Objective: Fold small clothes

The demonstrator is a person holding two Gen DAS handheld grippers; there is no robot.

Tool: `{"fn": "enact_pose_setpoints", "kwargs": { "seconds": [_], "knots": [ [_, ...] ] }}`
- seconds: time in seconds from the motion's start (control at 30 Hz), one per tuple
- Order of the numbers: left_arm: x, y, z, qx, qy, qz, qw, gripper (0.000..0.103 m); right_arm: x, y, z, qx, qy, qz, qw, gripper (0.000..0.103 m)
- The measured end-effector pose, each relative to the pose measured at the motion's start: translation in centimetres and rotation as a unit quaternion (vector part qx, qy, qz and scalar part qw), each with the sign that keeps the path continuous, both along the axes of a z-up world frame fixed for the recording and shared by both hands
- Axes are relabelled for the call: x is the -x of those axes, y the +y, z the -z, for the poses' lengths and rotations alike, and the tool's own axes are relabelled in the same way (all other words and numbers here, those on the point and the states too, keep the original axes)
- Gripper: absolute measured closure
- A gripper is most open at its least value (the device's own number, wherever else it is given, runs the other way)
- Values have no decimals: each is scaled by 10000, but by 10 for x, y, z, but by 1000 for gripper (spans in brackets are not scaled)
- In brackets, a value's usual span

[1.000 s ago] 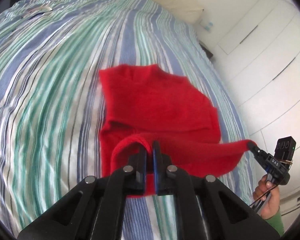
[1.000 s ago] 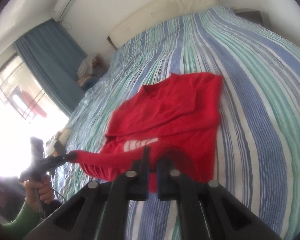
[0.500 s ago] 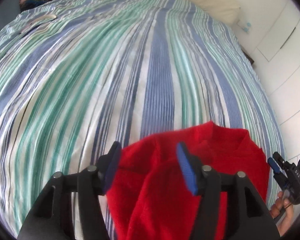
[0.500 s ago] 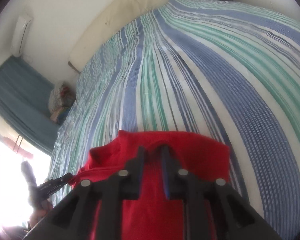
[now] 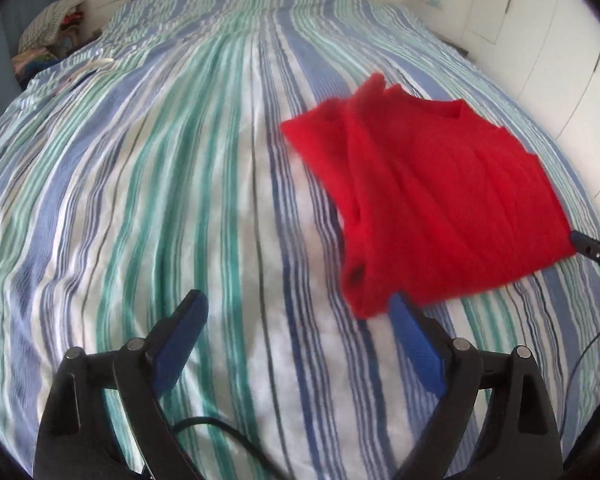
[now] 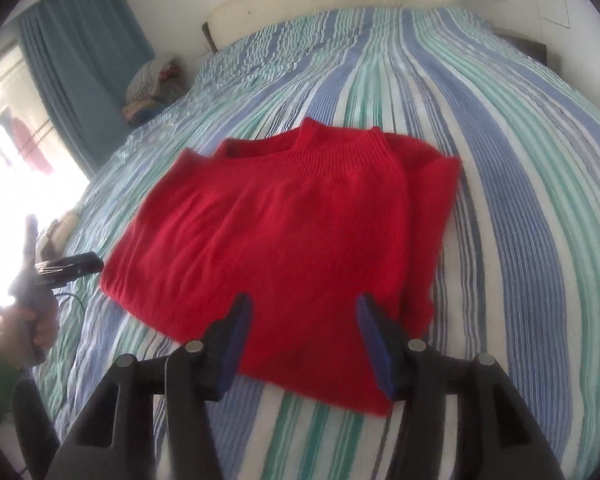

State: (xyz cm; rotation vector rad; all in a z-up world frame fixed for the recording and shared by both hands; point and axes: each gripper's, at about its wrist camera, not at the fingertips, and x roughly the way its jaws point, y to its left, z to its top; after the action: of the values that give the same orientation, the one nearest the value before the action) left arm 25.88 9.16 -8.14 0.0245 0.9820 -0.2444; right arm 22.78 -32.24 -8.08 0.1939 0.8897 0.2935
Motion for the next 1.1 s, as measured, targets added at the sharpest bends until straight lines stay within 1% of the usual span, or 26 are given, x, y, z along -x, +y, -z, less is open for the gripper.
{"fn": "enact_pose_setpoints", "kwargs": {
  "seconds": [0.03,0.1,0.17,0.2,0.23,0.27,0.33,0.43,0.5,0.6,0.77,0.87,1.1],
  "knots": [
    [10,5,3,-45,-74,-18,10000,5,19,-2,4,11,-46,41,10000,45],
    [20,10,14,-80,-199,-21,9998,2,50,-8,10,-46,-152,232,9996,37],
    [19,9,34,-290,-86,39,9995,0,72,-15,19,-86,-171,611,9980,33],
    [15,7,44,-392,-38,90,9992,0,80,-19,26,-142,-146,797,9966,31],
    [15,8,48,-367,-89,138,9992,0,84,-21,32,-163,-121,965,9951,31],
    [15,8,47,-346,-152,121,9992,0,87,-24,38,-154,-134,1139,9933,31],
    [17,9,44,-357,-189,142,9991,0,95,-25,44,-138,-307,1348,9903,31],
    [24,12,46,-280,-365,150,9988,0,97,-15,44,195,-398,1409,9890,31],
    [25,10,47,-345,-362,153,9986,0,93,-10,43,394,-377,1387,9888,28],
    [26,9,47,-378,-375,155,9985,0,89,-7,45,505,-367,1343,9890,24],
    [28,9,47,-378,-374,157,9985,0,86,-1,50,724,-378,1359,9873,20],
    [27,9,47,-369,-371,154,9985,0,84,0,50,767,-359,1330,9875,19],
    [27,9,48,-370,-370,153,9985,0,81,-1,52,687,-338,1299,9886,16]
  ]
}}
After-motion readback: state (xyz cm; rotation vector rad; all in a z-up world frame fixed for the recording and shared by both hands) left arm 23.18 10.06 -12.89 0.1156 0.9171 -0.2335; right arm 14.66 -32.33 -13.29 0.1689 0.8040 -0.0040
